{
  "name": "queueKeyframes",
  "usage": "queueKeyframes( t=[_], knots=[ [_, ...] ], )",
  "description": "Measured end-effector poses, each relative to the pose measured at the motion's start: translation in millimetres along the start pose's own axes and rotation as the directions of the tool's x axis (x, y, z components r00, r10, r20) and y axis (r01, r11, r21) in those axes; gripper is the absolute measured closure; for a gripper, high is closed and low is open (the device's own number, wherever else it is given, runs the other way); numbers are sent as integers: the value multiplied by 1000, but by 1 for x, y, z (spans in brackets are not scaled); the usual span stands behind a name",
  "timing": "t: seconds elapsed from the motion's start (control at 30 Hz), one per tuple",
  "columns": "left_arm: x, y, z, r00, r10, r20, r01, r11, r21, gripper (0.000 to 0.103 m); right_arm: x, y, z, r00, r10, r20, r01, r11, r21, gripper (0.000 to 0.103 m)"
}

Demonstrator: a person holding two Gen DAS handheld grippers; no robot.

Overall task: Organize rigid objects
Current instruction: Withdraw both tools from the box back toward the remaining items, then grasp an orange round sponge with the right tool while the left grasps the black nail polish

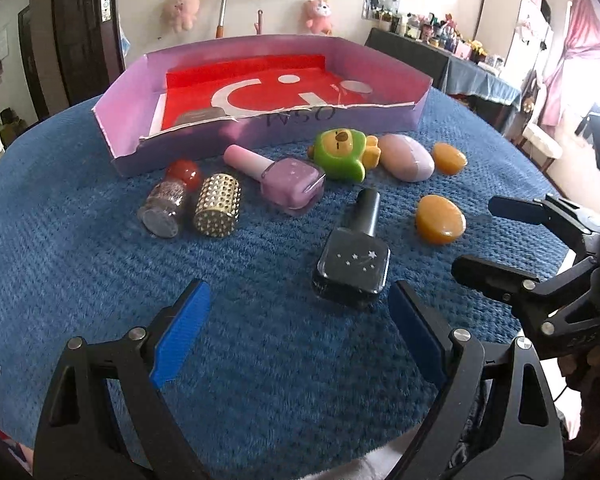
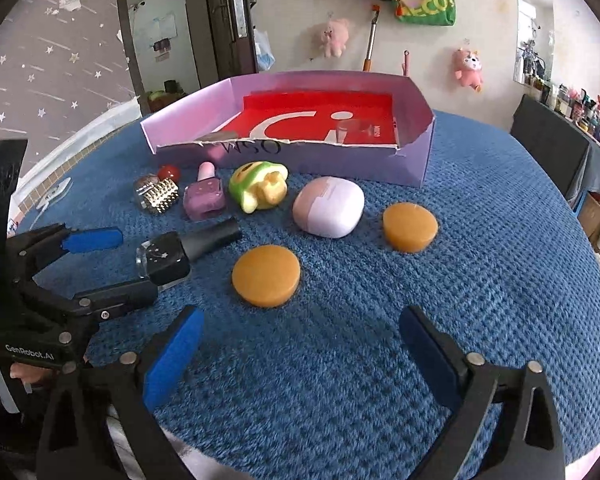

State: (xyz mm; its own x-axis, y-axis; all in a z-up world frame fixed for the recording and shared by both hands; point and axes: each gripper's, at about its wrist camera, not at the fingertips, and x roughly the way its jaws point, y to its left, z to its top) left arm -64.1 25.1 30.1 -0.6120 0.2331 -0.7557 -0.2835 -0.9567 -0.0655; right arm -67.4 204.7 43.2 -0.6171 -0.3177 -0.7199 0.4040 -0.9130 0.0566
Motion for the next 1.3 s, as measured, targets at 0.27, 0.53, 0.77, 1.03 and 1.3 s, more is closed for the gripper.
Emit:
queueKeyframes(
  t=[0.27, 0.53, 0.77, 1.03, 1.3],
  knots=[
    [10, -6, 11, 1000, -5, -6, 5, 999, 40, 22, 10, 3, 5, 1000, 19, -1, -19, 999, -40, 17],
    [12, -15, 17, 1000, -30, 1, 29, 997, 71, 53, 16, 6, 11, 999, 40, 21, -39, 998, -51, 32],
    [13, -15, 20, 998, -63, 8, 63, 997, 49, 69, 13, 12, 9, 995, 79, 59, -75, 995, -61, 63],
    [7, -14, 19, 997, -73, 24, 72, 996, 48, 69, -3, 11, 13, 990, 87, 107, -81, 995, -59, 63],
    [1, -15, 20, 997, -74, 38, 72, 996, 54, 69, -2, 15, 13, 991, 96, 98, -90, 994, -66, 63]
  ],
)
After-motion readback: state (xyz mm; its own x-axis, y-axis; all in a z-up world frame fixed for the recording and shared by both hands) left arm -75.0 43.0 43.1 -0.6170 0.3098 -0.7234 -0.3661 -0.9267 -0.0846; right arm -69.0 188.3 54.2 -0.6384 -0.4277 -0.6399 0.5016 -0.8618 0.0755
